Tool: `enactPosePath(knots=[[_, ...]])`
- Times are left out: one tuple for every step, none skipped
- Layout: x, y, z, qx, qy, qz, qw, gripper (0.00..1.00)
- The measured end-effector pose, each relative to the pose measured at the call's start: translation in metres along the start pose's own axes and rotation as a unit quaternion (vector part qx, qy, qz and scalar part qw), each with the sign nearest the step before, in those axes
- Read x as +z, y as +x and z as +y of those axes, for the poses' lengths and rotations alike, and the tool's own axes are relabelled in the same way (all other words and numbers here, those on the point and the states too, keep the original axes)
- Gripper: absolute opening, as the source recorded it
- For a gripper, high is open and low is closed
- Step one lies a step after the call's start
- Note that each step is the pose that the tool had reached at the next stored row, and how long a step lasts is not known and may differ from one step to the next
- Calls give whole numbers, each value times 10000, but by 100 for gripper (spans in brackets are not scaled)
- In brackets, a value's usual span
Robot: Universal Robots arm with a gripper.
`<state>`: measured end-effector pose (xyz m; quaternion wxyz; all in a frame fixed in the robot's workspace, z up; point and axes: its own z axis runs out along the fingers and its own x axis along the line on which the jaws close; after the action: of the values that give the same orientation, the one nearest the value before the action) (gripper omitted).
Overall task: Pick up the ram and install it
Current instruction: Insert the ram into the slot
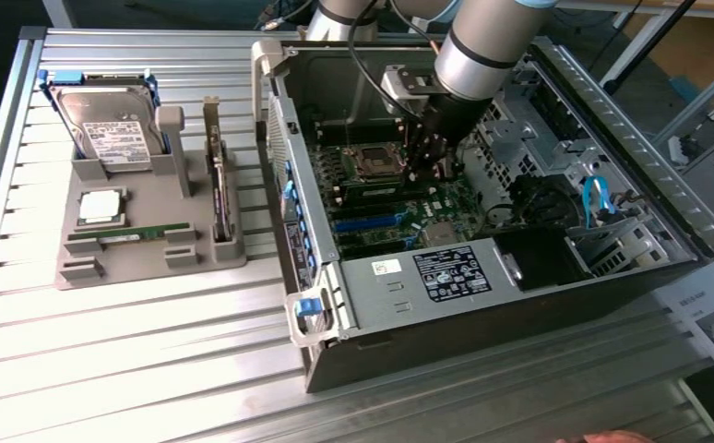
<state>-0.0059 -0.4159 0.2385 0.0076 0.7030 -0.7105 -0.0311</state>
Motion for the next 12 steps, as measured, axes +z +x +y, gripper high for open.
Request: enactPosePath(knots=[[0, 0, 0, 0, 0, 0, 10000, 12], [1, 0, 0, 0, 0, 0, 10000, 12], [4, 0, 0, 0, 0, -1, 10000, 12], [6, 0, 0, 0, 0, 0, 10000, 12], [9, 0, 0, 0, 0, 0, 10000, 12], [11, 0, -1, 0, 0, 0, 10000, 12], [12, 1, -1, 0, 0, 1, 10000, 12], [14, 1, -1, 0, 0, 1, 10000, 12], [16, 1, -1, 0, 0, 0, 10000, 12], [18, 1, -1, 0, 0, 0, 10000, 12], [20, 1, -1, 0, 0, 0, 10000, 12], [24, 1, -2, 0, 1, -1, 10000, 12]])
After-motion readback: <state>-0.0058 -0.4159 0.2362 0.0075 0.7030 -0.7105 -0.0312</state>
